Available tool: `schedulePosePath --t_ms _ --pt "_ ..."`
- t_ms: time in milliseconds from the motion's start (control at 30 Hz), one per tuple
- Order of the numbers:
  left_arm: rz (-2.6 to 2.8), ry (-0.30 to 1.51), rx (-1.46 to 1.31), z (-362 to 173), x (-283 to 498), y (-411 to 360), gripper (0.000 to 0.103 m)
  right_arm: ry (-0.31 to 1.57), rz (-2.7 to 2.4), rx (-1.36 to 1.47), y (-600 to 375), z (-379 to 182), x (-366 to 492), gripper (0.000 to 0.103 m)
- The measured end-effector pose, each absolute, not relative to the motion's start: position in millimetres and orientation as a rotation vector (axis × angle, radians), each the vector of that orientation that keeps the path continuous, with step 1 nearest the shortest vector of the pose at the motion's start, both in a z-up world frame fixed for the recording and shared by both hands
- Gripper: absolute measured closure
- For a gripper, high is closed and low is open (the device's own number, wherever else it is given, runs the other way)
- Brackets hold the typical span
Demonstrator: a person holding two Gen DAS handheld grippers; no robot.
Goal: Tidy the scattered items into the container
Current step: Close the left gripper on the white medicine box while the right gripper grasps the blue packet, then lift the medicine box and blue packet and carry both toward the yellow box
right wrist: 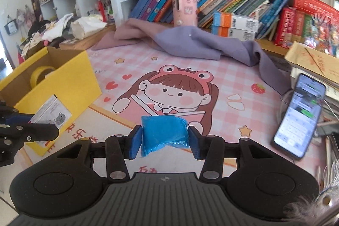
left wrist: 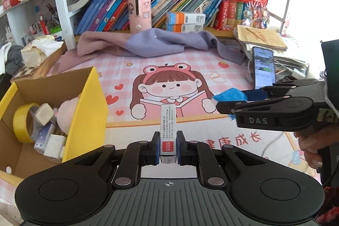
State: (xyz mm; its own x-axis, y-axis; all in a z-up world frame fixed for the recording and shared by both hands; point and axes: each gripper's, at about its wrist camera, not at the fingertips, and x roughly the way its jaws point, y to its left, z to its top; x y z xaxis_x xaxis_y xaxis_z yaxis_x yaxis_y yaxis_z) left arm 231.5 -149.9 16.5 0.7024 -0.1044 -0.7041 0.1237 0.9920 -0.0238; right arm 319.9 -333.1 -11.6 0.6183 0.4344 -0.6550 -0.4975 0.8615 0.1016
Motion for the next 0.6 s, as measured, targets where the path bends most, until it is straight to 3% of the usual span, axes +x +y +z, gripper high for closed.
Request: schedulePosePath --t_ms 600 --pt "-0.277 0.693 0.016 25 181 -109 0.090 0.662 0.392 -0.108 -306 13 232 0.059"
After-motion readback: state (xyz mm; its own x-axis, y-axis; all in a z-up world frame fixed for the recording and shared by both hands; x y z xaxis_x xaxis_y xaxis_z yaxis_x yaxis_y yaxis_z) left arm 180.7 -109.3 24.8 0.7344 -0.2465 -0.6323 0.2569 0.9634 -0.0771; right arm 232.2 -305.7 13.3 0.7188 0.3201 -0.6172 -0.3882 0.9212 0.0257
